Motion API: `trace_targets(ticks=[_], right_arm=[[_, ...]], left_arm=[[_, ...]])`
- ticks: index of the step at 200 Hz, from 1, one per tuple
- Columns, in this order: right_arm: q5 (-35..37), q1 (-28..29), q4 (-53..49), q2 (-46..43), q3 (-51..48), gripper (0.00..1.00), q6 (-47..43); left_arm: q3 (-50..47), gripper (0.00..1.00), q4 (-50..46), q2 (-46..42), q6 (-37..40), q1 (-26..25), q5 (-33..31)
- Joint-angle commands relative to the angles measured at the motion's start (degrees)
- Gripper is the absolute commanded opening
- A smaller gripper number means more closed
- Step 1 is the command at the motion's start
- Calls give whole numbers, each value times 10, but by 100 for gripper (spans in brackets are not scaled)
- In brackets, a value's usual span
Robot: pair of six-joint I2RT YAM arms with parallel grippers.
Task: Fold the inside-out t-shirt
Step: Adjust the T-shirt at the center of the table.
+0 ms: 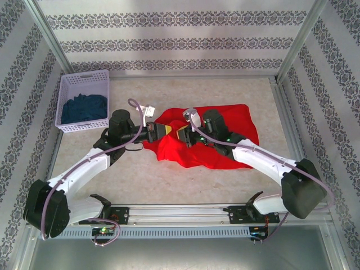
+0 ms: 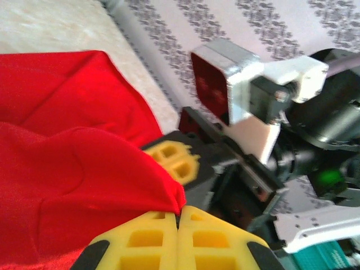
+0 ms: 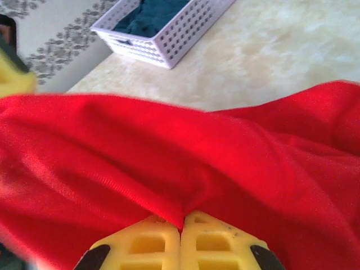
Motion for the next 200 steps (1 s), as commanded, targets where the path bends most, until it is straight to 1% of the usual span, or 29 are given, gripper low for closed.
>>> trace_targets(ticks=[1,10,19,26,43,52,64,74,82,95,113,127,134,147,160,170,189,194,200], right_arm=[[-170,-48,33,-48,14,0,83],[-221,-71,91,-67,-8,0,155],[-253,-81,158,-73,-25,0,222],[-269,-83,190,-71,-28,0,261],[-280,-80,227,-57,-22,0,316],[-275,-80,239,-53,-19,0,332],[-269,-82,240,-45,-12,0,342],[-268,-85,242,-38,-6,0,351],[-267,-87,242,-32,-2,0,357],[-262,-92,236,-25,5,0,367],[-253,-100,221,-20,11,0,376],[-240,-104,204,-20,15,0,376],[-235,-105,196,-21,17,0,377],[-229,-106,186,-21,19,0,377],[-224,-106,185,-21,17,0,378],[-222,-107,183,-21,16,0,381],[-216,-111,177,-25,15,0,382],[-215,-112,176,-25,15,0,382],[-215,-114,176,-25,16,0,383]], left_arm=[[19,0,-133,-36,70,8,-188],[33,0,-184,-26,93,8,-264],[51,6,-222,-9,117,7,-311],[70,12,-252,5,131,6,-339],[96,30,-294,12,155,-11,-377],[93,39,-297,-5,164,-22,-383],[79,47,-297,-41,167,-36,-386],[65,52,-291,-75,169,-47,-364],[53,53,-284,-100,170,-58,-341],[33,53,-259,-131,174,-75,-275],[15,47,-226,-150,165,-85,-183],[10,41,-204,-150,149,-90,-131],[9,40,-192,-146,140,-97,-109],[21,40,-185,-119,137,-113,-97],[45,43,-181,-77,134,-124,-87],[63,45,-172,-43,130,-129,-68],[88,47,-165,0,116,-130,-55],[92,47,-168,7,116,-130,-61],[98,47,-183,14,114,-129,-84]])
